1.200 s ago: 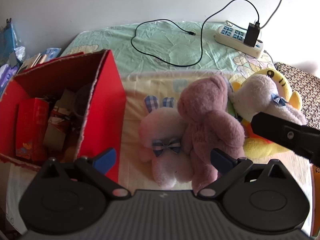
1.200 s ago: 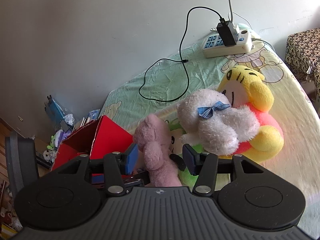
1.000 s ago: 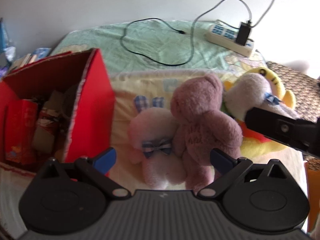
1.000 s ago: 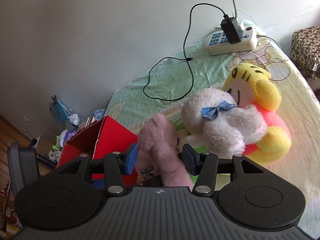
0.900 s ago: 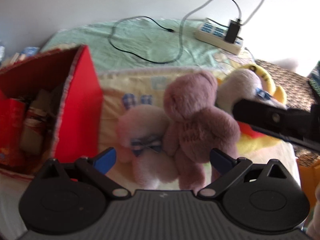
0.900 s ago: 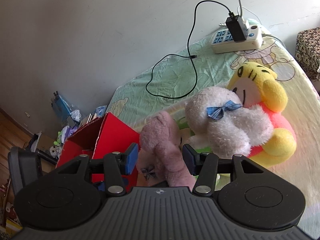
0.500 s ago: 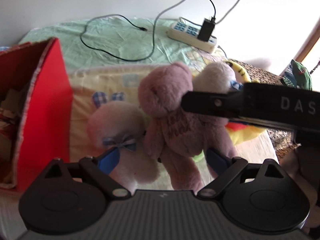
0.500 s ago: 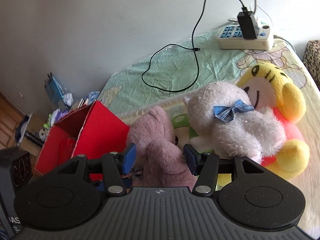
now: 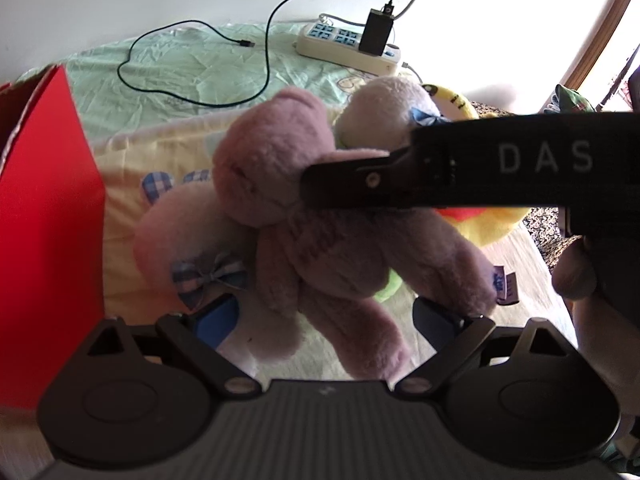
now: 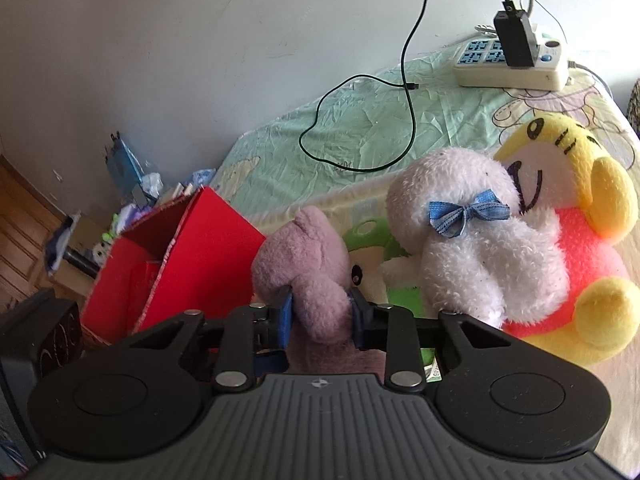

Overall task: Organize objects
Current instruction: 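Grasp the pink teddy bear from the plush pile with the right gripper, then lift the pink teddy bear and carry it over the red box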

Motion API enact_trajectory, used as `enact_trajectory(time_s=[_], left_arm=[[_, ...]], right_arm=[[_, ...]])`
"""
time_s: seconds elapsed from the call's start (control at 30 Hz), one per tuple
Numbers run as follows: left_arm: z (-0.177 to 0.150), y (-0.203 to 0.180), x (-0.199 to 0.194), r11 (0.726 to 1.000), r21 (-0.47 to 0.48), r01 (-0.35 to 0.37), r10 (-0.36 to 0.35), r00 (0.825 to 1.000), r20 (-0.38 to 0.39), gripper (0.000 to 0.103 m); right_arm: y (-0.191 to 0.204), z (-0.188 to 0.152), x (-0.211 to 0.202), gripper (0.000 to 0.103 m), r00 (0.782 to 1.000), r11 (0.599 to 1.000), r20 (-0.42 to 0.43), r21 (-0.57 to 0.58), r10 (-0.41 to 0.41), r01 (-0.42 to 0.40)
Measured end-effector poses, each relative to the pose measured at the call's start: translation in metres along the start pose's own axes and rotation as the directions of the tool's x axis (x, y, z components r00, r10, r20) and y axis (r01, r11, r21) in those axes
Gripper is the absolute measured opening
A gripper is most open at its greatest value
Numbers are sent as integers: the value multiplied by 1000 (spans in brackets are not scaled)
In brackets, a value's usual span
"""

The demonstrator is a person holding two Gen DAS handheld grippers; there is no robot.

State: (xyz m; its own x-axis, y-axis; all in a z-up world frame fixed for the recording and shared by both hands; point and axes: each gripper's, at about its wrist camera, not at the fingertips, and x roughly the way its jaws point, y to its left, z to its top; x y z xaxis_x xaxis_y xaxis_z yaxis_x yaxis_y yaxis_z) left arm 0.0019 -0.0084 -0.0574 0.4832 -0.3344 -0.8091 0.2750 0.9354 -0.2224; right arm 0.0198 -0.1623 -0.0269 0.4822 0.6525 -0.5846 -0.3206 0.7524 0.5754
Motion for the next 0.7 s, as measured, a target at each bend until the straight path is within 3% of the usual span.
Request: enact_trajectory(time_s=[0.17, 0.3, 0.47, 0.7], left_arm=[[1, 1, -11, 1000, -12, 29, -29, 999, 25, 92], [5, 3, -16, 997, -50, 55, -54, 998, 24, 66], [4, 2, -35, 995, -70, 64, -59, 996, 73, 63], [6, -2, -76, 999, -41, -5, 12, 983, 181, 62]], right_arm=[[-7, -2, -12, 29, 996, 993, 15, 85, 85, -86], [-3, -3, -21, 29, 989, 981, 47, 122, 143, -148], [6, -3, -33, 28, 977, 975, 103, 106, 186, -197], [20, 2, -33, 28, 946, 944, 148, 121, 288, -306]])
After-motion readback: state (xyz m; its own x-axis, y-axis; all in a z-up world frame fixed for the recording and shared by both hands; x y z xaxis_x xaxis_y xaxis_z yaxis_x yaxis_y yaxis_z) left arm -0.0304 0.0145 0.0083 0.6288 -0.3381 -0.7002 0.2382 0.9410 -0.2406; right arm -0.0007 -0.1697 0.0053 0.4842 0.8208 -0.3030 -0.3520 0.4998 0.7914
